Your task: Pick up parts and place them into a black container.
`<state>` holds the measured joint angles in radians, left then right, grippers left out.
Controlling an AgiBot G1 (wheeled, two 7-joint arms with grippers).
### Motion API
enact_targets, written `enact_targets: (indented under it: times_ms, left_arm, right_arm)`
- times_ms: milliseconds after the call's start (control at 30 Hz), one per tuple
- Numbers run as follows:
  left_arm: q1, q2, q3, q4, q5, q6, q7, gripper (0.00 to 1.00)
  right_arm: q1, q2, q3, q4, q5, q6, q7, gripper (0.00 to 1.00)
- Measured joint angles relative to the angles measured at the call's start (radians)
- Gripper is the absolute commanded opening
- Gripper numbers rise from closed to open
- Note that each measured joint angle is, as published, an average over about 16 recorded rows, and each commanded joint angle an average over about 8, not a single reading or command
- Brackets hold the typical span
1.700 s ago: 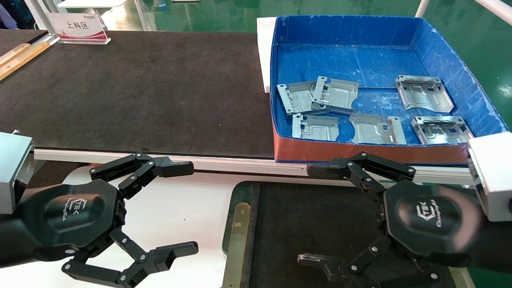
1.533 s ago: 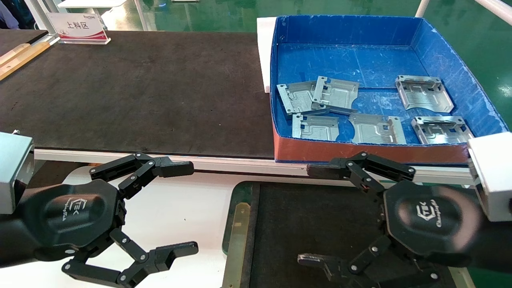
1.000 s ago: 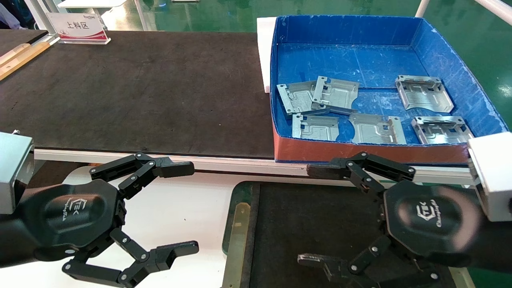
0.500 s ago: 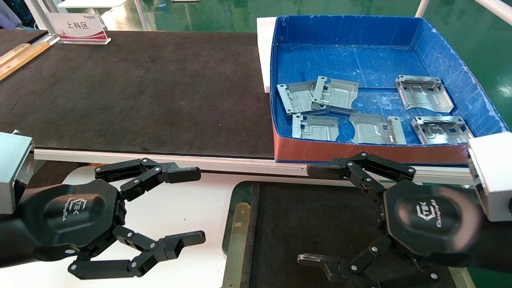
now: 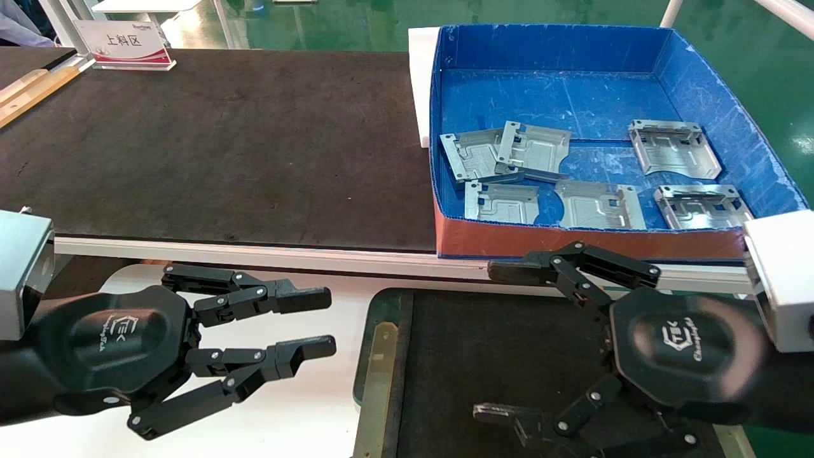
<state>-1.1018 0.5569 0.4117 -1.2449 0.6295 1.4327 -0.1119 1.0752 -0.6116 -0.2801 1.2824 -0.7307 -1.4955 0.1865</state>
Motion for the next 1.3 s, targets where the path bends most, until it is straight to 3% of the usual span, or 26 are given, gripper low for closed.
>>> enact_targets:
  times_ms: [700, 967, 1300]
  left_arm:
    - [0.0, 0.0, 0.0, 0.0, 0.0, 0.0, 0.0, 0.0]
    - [0.0, 0.0, 0.0, 0.0, 0.0, 0.0, 0.0, 1.0]
    - [0.0, 0.0, 0.0, 0.0, 0.0, 0.0, 0.0, 1.0]
  right_arm:
    - [0.0, 0.0, 0.0, 0.0, 0.0, 0.0, 0.0, 1.0]
    - [0.0, 0.0, 0.0, 0.0, 0.0, 0.0, 0.0, 1.0]
    - [0.0, 0.0, 0.0, 0.0, 0.0, 0.0, 0.0, 1.0]
